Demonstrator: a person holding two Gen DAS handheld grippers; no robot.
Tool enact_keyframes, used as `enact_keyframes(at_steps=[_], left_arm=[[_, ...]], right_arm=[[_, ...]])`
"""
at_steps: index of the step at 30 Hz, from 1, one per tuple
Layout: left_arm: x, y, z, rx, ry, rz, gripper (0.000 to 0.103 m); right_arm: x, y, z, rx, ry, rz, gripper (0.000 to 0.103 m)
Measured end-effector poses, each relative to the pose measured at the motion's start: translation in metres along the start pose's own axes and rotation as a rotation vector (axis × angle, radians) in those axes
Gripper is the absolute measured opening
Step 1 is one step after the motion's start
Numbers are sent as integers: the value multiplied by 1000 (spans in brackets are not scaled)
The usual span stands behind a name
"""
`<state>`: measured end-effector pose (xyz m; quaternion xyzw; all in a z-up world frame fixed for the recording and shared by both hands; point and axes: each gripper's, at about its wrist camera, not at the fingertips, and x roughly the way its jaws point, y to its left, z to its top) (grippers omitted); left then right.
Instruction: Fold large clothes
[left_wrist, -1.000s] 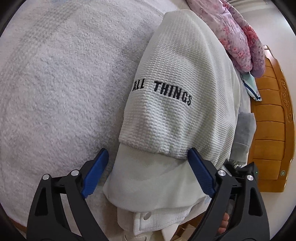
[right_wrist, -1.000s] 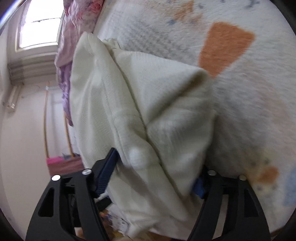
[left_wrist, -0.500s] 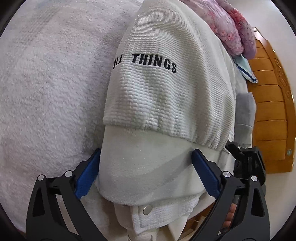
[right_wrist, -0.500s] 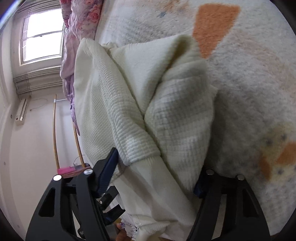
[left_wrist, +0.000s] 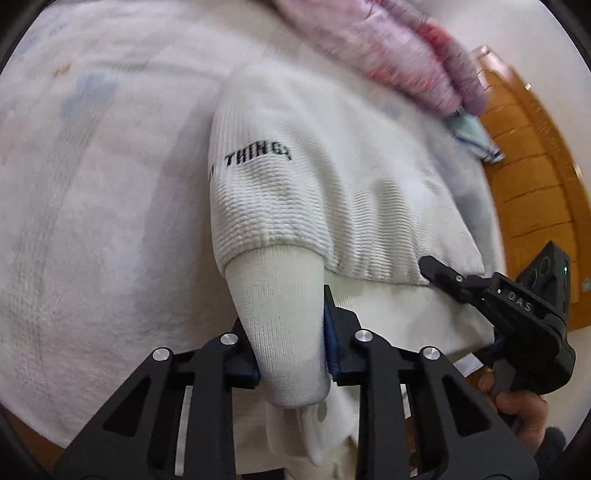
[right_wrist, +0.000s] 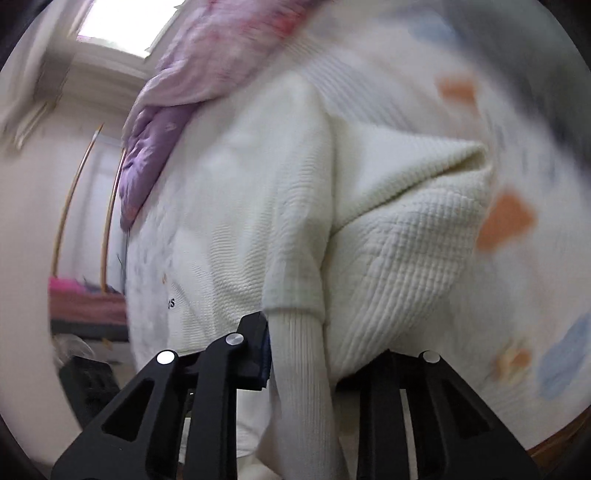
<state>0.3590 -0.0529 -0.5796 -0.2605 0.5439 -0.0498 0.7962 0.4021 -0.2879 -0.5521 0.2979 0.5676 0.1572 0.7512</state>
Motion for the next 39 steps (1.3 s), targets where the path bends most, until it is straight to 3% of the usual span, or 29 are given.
enact_keyframes(at_steps=[3, 9, 11, 15, 19, 22, 24, 26, 28, 30, 32, 34, 37, 38, 39], left_arm=[[-20, -31, 4, 14, -71, -22, 24], [-47, -112, 19, 91, -192, -88, 24], [-47, -140, 24, 80, -218, -142, 24], [-36, -213, 34, 120, -273, -201, 24], [-36, -287, 43, 227, -359, -246, 24], [-23, -343, 36, 341, -421, -248, 24], [-4, -376, 22, 417, -449, -227, 24], [25, -396, 6, 475, -448, -207, 24], [73, -405, -15, 530, -389, -168, 24], [131, -399, -36, 517, -241, -108, 24], [158, -388, -49, 500, -179, -52, 25], [174, -373, -64, 489, -151, -28, 29], [180, -363, -70, 494, -139, -14, 40], [181, -363, -70, 489, -134, -10, 52], [180, -359, -68, 461, -128, 12, 73]], right_arm=[[-26, 29, 22, -169, -40, -54, 20], [-94, 48, 74, -320, -158, -40, 20], [-125, 44, 98, -352, -202, -37, 20], [-183, 17, 139, -382, -281, -30, 20], [-244, -10, 173, -386, -388, -2, 20], [-283, -42, 194, -386, -454, -4, 20], [-299, -85, 199, -332, -476, 8, 20], [-298, -134, 200, -251, -469, 12, 20], [-279, -194, 198, -121, -428, 30, 20], [-242, -251, 191, 11, -330, -16, 20], [-202, -298, 175, 110, -206, -57, 21], [-188, -317, 160, 154, -195, -52, 22], [-183, -327, 150, 160, -197, -71, 32], [-182, -327, 149, 156, -189, -86, 33], [-182, -326, 149, 147, -186, -103, 34]])
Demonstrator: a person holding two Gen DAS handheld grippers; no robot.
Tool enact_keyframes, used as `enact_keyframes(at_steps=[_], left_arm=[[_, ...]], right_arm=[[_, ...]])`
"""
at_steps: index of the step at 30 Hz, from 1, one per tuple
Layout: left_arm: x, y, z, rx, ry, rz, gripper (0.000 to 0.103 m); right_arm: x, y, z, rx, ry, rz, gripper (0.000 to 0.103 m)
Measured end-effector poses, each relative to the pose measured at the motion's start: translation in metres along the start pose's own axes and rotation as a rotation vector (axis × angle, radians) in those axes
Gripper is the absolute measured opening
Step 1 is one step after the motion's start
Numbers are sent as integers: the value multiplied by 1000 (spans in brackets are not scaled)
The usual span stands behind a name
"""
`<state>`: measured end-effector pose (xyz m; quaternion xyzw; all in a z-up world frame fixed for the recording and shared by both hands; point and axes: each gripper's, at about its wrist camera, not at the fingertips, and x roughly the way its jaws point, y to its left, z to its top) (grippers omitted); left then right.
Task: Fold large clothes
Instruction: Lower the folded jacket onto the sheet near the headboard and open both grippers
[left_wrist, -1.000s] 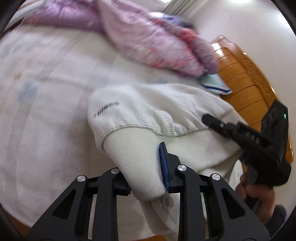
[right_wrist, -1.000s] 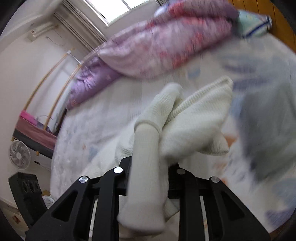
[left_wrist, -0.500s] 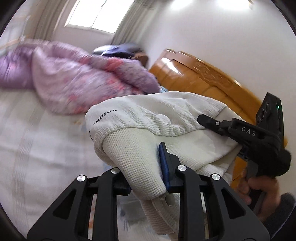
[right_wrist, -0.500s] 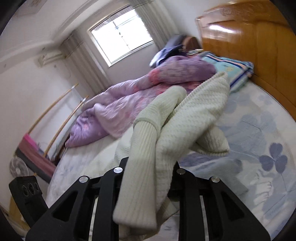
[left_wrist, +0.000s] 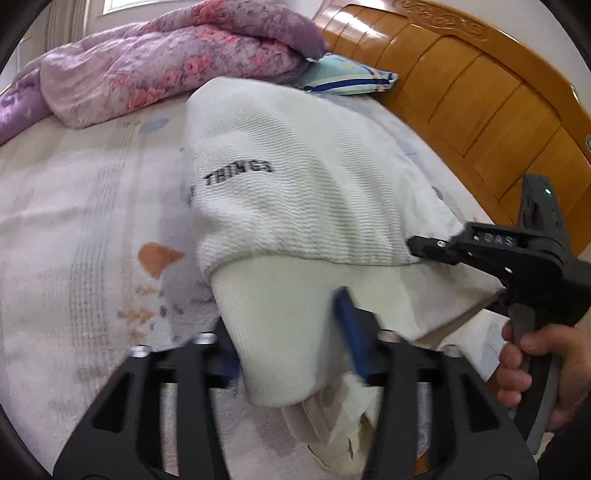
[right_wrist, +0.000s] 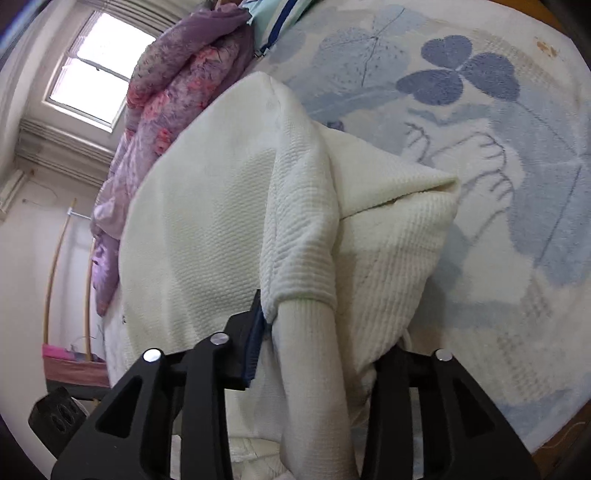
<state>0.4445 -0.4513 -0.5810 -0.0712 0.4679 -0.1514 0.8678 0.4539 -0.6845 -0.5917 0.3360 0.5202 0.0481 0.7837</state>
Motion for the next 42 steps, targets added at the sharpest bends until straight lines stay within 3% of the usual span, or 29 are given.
enact_keyframes(at_steps=[5, 9, 11, 14, 17, 19, 24, 28, 33, 36, 42], left_arm=[[-16, 17, -6, -63, 11, 29, 84], [-32, 35, -2, -138, -4, 29, 85], [-24, 37, -4, -156, 28, 4, 85], [-9, 26, -9, -96, 81, 24, 85], [-1, 21, -16, -93, 132, 33, 85], [-9, 22, -16, -94, 117, 24, 85], [-29, 33, -10, -154, 89, 16, 85], [-29, 38, -5, -122, 100, 29, 85], [-40, 55, -2, -86, 131, 54, 89], [-48, 75, 2, -115, 162, 88, 92], [-75, 112, 6, -164, 160, 106, 92]], right_arm=[[-7, 8, 6, -74, 46, -53, 39], [-17, 2, 19, -87, 102, -56, 42], [-25, 8, 23, -148, 93, -152, 51], [-31, 14, 23, -192, 110, -214, 53], [-34, 32, 15, -333, 109, -458, 52], [-35, 57, 6, -424, 84, -521, 49], [-21, 91, -13, -496, 63, -435, 46], [19, 66, -10, -408, 132, -378, 46], [16, 74, -12, -421, 137, -423, 47], [6, 104, -24, -489, 124, -481, 47], [-2, 178, -58, -566, 113, -491, 62]])
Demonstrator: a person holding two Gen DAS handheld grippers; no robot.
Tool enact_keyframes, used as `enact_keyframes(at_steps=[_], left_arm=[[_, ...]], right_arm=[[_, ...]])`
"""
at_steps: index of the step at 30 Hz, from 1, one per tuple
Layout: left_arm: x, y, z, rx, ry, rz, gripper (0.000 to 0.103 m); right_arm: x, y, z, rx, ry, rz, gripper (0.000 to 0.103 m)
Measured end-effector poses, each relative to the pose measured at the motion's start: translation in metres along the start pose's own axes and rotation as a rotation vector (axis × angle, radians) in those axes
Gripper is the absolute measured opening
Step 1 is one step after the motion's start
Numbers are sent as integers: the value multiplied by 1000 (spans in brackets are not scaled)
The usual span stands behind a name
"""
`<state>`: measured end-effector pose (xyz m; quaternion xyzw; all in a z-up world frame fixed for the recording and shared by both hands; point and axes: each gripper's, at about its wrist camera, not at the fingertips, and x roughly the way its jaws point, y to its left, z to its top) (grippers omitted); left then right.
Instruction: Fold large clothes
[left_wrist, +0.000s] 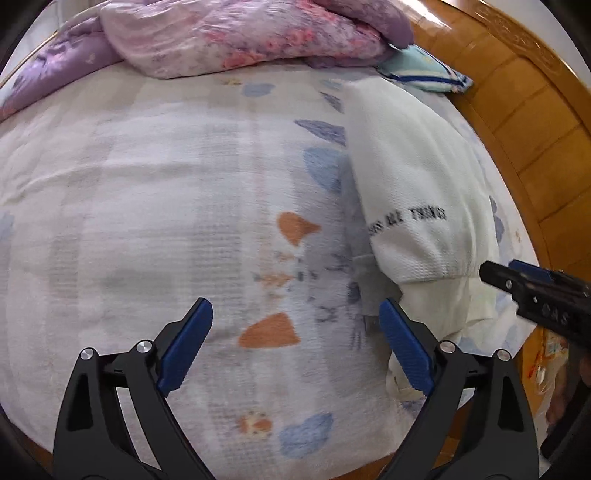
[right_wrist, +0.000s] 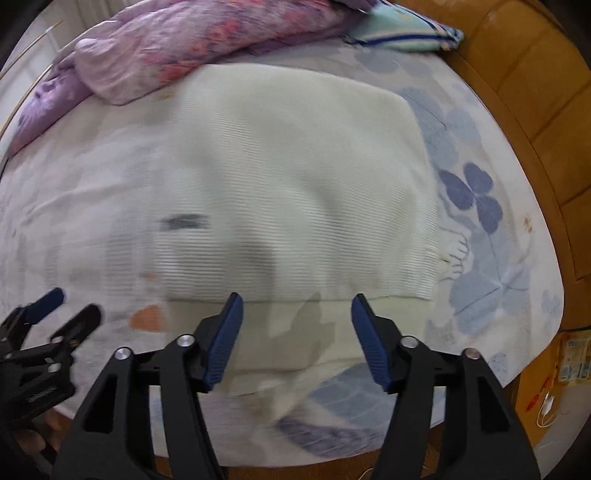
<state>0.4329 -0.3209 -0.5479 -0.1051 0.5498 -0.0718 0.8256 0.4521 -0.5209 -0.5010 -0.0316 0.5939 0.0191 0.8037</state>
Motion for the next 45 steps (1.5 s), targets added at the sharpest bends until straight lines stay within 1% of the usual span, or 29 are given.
enact_keyframes(at_steps=[1, 2, 4, 6, 7, 9, 12, 15, 24, 26, 28, 31, 33, 36, 42, 45], left_arm=[[-4, 6, 0, -10, -3, -7, 92], [-9, 13, 1, -19, -4, -3, 92], [-20, 20, 1, -5, -12, 11, 94], [-36, 29, 3, 18, -44, 25, 95], [-45, 34, 3, 28, -61, 42, 96], [-62, 43, 4, 39, -87, 50, 97], [-87, 61, 6, 37, -113, 62, 98], [-108, 75, 6, 35, -119, 58, 98], [-181, 112, 1, 71, -163, 6, 98], [-201, 119, -2, 99, -184, 4, 98], [-217, 123, -3, 117, -191, 13, 98], [-253, 134, -7, 141, -231, 40, 98], [-275, 140, -10, 164, -242, 53, 98], [-312, 150, -16, 203, -270, 75, 98], [-385, 166, -31, 214, -307, 70, 98], [-424, 164, -43, 227, -364, 107, 98]], right_arm=[[-2, 10, 1, -7, -1, -5, 66], [-7, 23, 1, -23, 0, -18, 68], [-14, 45, 5, -51, -18, -40, 79], [-28, 67, 7, -60, -41, -64, 87], [-30, 72, 5, -63, -55, -78, 87], [-43, 90, 2, -74, -82, -124, 88], [-58, 108, -2, -82, -91, -164, 93], [-82, 126, -9, -60, -107, -146, 94], [-153, 184, -33, -11, -161, -161, 94], [-168, 195, -39, -2, -173, -171, 94], [-182, 206, -45, 8, -188, -174, 95], [-208, 223, -54, 26, -211, -160, 95], [-224, 234, -59, 29, -224, -159, 95], [-256, 255, -70, 35, -262, -143, 95], [-316, 282, -93, 52, -313, -113, 95], [-343, 292, -101, 41, -339, -112, 95]])
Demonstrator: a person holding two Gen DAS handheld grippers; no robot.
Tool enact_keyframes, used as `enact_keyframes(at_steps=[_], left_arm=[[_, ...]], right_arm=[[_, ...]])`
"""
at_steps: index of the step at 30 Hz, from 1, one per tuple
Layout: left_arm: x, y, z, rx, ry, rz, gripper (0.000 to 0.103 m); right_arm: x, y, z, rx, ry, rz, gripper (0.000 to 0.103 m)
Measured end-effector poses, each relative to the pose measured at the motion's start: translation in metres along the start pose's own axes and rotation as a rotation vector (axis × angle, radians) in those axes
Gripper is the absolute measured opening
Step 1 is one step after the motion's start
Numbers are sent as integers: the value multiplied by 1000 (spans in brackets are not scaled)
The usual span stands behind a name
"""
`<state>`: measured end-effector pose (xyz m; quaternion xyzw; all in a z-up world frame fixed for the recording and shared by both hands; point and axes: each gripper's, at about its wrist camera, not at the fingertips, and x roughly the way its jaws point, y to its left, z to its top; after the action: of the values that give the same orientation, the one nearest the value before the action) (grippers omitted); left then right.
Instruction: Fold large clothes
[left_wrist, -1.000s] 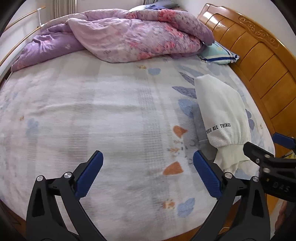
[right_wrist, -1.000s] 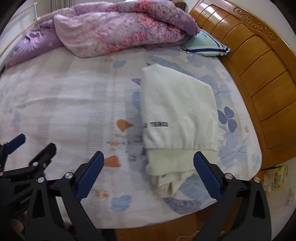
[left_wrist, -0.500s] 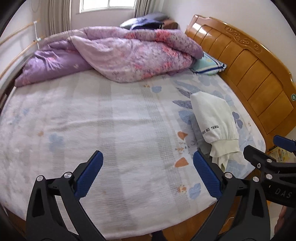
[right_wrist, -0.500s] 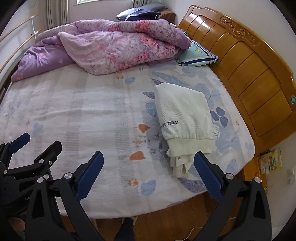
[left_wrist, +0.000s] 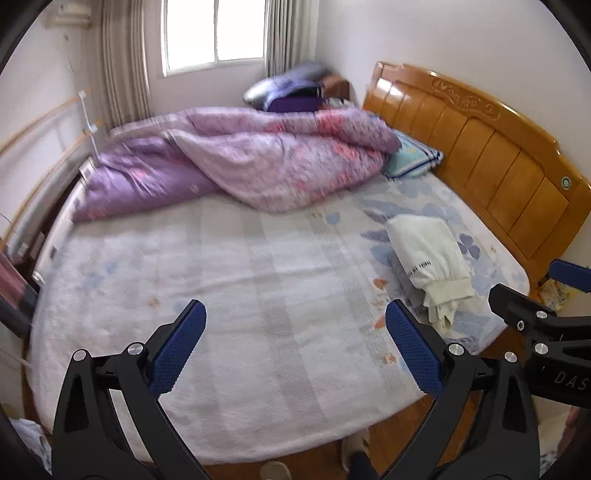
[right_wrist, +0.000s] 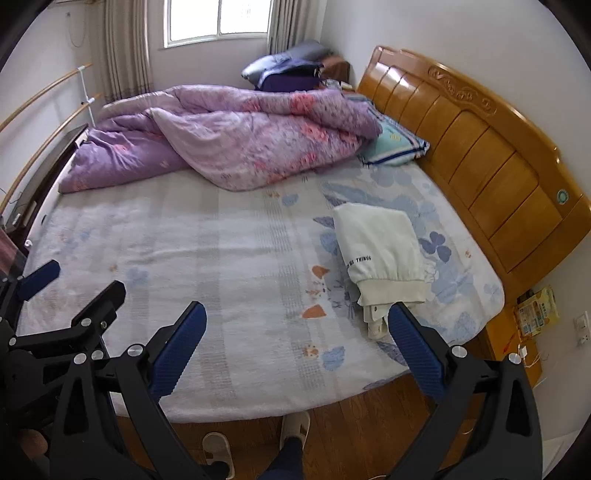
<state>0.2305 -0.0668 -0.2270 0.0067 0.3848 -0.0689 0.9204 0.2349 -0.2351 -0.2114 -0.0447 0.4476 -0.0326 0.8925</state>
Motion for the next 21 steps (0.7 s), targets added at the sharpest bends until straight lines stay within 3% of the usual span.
enact_keyframes(at_steps=[9, 21], left_arm=[[-95, -17, 6, 27, -86, 65, 98], [-198, -92, -7, -48, -231, 210, 98]], right_arm=[[-84, -6, -7, -51, -84, 58, 95], [-159, -74, -30, -131, -235, 152, 95]])
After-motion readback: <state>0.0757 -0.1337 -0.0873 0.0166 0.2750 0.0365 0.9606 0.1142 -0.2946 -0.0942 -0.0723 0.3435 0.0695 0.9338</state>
